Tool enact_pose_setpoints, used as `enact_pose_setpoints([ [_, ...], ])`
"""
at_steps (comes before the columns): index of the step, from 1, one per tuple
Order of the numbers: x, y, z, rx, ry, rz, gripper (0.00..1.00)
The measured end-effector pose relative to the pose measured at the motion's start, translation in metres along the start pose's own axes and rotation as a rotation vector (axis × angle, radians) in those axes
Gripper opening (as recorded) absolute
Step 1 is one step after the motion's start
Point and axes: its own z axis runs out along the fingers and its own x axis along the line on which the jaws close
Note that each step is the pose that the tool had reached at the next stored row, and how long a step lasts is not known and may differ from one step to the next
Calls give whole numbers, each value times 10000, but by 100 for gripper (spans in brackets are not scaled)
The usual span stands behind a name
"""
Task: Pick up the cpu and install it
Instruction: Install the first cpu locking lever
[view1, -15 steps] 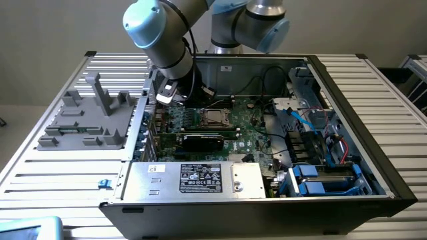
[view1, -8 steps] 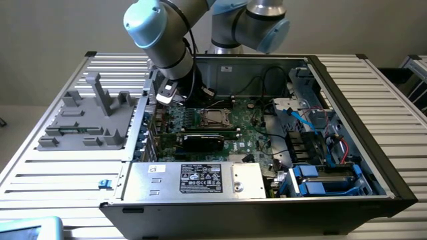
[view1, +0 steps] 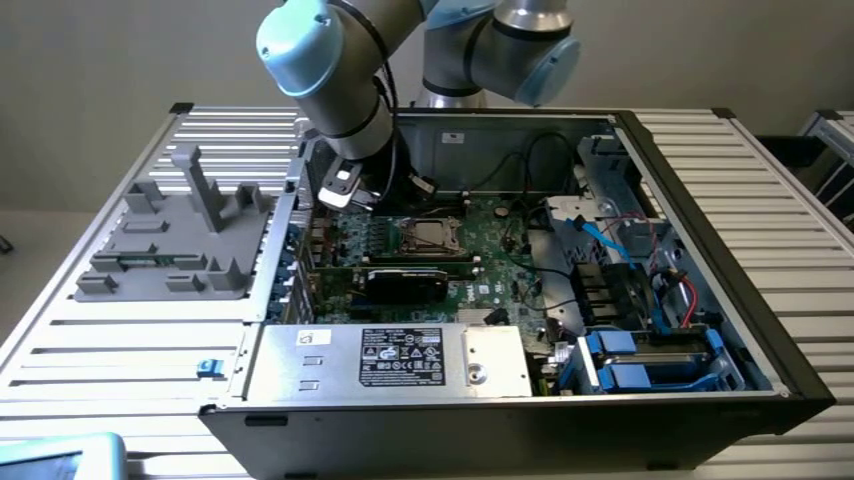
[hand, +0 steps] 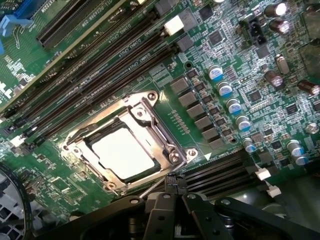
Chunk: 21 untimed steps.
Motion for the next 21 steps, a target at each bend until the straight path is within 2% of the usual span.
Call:
enact_pose_setpoints([
  [10, 55, -32, 50, -13, 19, 61, 11],
  [21, 97, -48, 65, -90, -59, 108, 11],
])
